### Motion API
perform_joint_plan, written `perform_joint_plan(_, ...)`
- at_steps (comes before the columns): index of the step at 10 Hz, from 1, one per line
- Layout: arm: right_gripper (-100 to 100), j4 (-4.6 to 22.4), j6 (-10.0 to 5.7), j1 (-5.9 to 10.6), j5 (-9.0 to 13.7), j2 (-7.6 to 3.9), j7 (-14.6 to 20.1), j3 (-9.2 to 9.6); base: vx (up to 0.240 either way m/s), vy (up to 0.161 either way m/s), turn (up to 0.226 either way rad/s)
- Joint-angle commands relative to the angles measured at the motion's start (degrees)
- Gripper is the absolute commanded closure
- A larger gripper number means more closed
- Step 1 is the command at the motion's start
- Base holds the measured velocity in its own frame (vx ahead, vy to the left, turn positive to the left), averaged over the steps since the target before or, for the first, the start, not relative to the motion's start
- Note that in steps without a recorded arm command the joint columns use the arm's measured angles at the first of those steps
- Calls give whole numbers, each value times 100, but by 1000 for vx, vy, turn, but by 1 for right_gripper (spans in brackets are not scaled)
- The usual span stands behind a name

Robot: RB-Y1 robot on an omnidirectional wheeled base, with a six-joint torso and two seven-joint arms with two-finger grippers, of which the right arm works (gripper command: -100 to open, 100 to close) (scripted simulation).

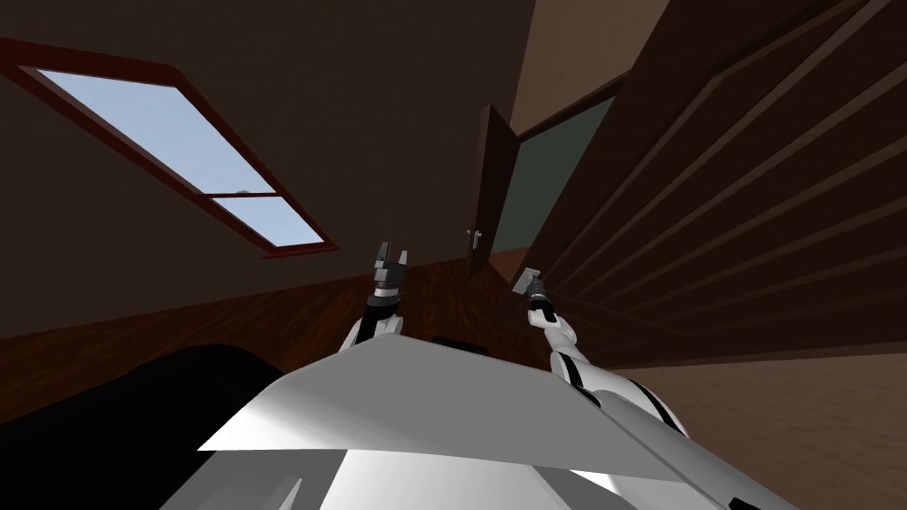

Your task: Pull the door open

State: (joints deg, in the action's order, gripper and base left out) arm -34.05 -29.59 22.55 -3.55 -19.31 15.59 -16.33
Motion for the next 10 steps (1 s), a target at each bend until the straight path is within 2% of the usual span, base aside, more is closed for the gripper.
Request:
perform_joint_plan(1,100,-99,19,-40,-37,53,40,91,-189,-86,60)
perform_joint_plan(4,100,-117,24,-28,-61,61,70,152,-151,-27,29)
perform_joint_plan(10,100,-173,-2,-3,-201,125,281,492,-165,-73,56)
